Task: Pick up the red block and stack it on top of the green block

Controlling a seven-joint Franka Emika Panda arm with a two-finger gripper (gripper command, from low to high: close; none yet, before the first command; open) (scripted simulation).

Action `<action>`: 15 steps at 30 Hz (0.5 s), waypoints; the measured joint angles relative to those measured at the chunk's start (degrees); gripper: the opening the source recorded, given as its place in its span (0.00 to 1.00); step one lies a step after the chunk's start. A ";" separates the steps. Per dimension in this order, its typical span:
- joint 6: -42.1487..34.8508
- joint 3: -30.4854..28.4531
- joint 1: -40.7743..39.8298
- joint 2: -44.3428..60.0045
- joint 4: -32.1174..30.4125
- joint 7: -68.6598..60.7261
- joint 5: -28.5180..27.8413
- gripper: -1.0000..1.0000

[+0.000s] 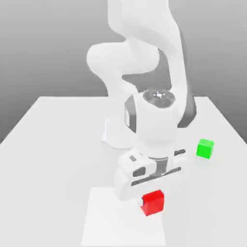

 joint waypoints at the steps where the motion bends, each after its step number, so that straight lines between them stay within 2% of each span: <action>1: -1.61 0.19 0.23 -1.94 -0.32 -0.22 0.33 0.00; 8: -5.48 6.73 13.39 -9.90 -3.77 -5.16 8.64 0.00; 15: -7.83 13.86 24.38 -16.55 -7.57 -8.07 14.20 0.00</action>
